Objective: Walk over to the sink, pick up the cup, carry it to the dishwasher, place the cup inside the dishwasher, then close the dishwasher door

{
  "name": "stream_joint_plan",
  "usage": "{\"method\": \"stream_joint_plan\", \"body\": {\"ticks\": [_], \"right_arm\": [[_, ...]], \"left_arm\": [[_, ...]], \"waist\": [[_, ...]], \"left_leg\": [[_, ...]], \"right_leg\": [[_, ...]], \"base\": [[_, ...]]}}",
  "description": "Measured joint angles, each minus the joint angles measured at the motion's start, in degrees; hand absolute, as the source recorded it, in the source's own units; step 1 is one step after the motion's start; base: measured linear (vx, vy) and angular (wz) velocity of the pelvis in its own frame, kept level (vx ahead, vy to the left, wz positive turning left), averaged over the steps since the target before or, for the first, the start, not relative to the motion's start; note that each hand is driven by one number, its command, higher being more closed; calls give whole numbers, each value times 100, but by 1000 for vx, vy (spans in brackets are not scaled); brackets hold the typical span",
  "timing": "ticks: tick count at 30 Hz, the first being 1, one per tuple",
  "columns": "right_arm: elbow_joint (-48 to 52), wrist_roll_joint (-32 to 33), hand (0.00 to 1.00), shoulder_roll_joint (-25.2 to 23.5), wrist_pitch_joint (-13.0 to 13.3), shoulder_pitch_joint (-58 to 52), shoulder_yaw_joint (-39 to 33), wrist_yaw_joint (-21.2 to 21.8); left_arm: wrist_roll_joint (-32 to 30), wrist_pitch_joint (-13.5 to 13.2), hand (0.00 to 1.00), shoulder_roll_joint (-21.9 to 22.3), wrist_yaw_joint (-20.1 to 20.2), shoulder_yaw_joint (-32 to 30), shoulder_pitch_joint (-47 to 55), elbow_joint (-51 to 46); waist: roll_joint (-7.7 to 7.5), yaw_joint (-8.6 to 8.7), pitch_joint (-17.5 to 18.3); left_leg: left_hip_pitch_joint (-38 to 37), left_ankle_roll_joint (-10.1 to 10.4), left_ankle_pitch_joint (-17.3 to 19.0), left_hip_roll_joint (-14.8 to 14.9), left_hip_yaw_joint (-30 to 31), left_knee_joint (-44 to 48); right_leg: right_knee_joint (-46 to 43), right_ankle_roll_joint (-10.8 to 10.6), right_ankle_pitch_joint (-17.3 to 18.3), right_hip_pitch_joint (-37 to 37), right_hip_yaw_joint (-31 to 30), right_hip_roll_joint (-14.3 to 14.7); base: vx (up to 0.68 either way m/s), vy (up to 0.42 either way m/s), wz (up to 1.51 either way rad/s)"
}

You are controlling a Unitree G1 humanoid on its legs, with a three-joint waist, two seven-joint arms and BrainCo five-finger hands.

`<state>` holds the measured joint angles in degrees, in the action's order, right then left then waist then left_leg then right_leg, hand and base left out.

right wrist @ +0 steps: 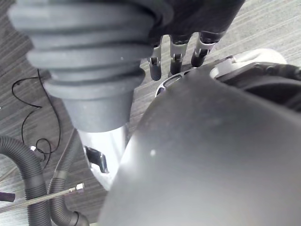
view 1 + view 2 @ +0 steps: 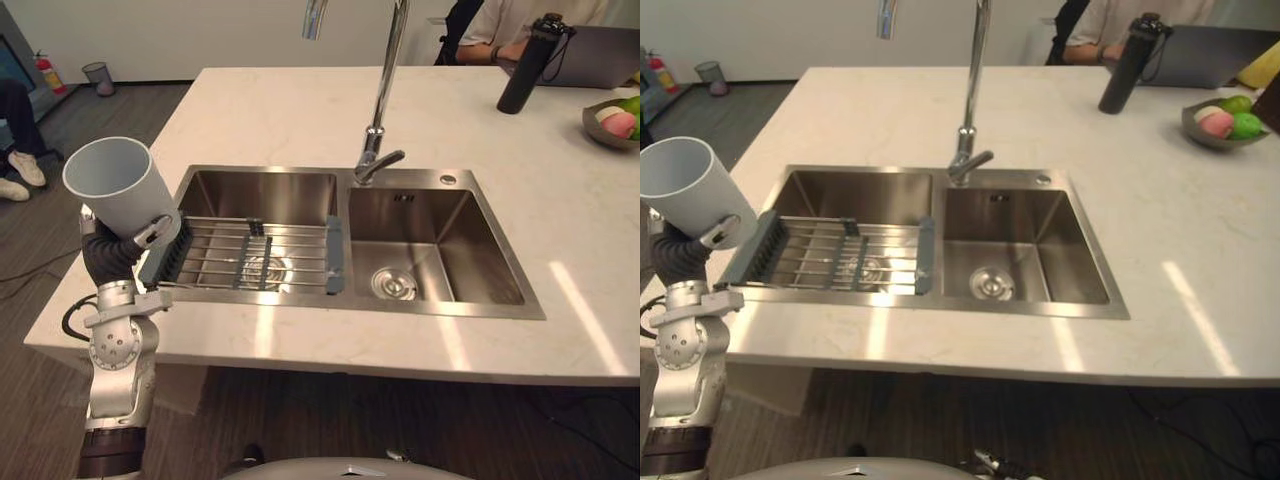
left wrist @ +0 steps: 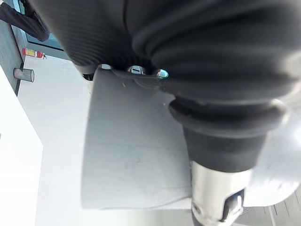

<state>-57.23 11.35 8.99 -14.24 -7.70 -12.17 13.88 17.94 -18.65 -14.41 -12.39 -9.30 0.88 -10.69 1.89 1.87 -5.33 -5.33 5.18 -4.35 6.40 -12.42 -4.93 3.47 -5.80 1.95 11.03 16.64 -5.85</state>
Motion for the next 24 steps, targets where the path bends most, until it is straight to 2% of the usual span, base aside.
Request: {"method": "stream_joint_plan", "body": {"ticks": [1, 5, 7, 9, 10, 14, 16, 19, 21, 24], "right_arm": [[-4, -2, 0, -102, -113, 9, 8, 48], [-6, -2, 0, -101, -113, -22, -3, 48], [-5, 44, 0, -104, -107, -18, -5, 42], [3, 332, 0, -116, -102, -41, 1, -41], [2, 523, 0, -129, -113, -100, 6, -82], [11, 1524, 0, -170, -114, -334, 15, -542], [8, 2167, 0, -181, -123, -407, 21, -910], [15, 2784, 0, -191, -157, -440, 24, -1292], [14, 2890, 0, -195, -204, -445, 25, -1375], [12, 2897, 0, -194, -227, -384, 71, -1429]], "left_arm": [[209, -137, 100, 158, 19, -196, 109, 2], [211, -138, 100, 179, 17, -195, 109, -5], [232, -141, 100, 406, 8, -186, 112, -178], [332, -172, 100, 560, 56, -38, 100, -367], [347, -172, 100, 603, 111, 137, 94, -415], [622, -171, 100, 977, 494, 893, 9, -462], [824, -170, 100, 1141, 681, 1240, 8, -467], [956, -169, 100, 1137, 943, 1500, 10, -483], [958, -169, 100, 1047, 952, 1492, 10, -482], [1004, -169, 100, 984, 942, 1483, 29, -476]], "waist": [[-220, 5, 122], [-228, 40, 122], [-220, 3, 126], [-219, 66, 124], [-222, 155, 126], [-204, 307, 131], [-183, 284, 137], [-136, 258, 130], [-126, 237, 135], [-116, 93, 139]], "left_leg": [[23, 6, 3, -17, 111, -4], [22, 8, 4, -1, 48, -1], [27, 29, 21, 23, -74, 20], [66, 33, 27, 41, -153, 27], [82, 31, 25, 36, -123, 28], [119, 18, 9, 5, 9, 33], [123, 18, 0, 3, 50, 32], [111, 6, -37, -16, 177, -2], [88, 8, -57, -19, 314, -3], [114, 11, -95, -11, 401, -5]], "right_leg": [[102, 0, 1, 95, 125, 11], [106, 0, -5, 78, 56, 14], [105, 13, -41, -37, -163, 27], [114, 25, -78, -113, -163, 21], [113, 25, -78, -114, -134, 18], [112, 31, -62, -75, 12, 7], [110, 28, -50, -49, 64, -1], [-134, 17, 116, -38, 209, -5], [-258, 32, 197, 2, 314, -12], [-293, 41, 227, 14, 414, -3]], "base": [[0, 0, 0], [0, 0, -2], [-3, 9, -39], [-5, 8, -27], [-2, -7, 6], [2, -12, 17], [-7, -7, 13], [-20, -20, 28], [-15, -20, 28], [-52, -15, 23]]}}
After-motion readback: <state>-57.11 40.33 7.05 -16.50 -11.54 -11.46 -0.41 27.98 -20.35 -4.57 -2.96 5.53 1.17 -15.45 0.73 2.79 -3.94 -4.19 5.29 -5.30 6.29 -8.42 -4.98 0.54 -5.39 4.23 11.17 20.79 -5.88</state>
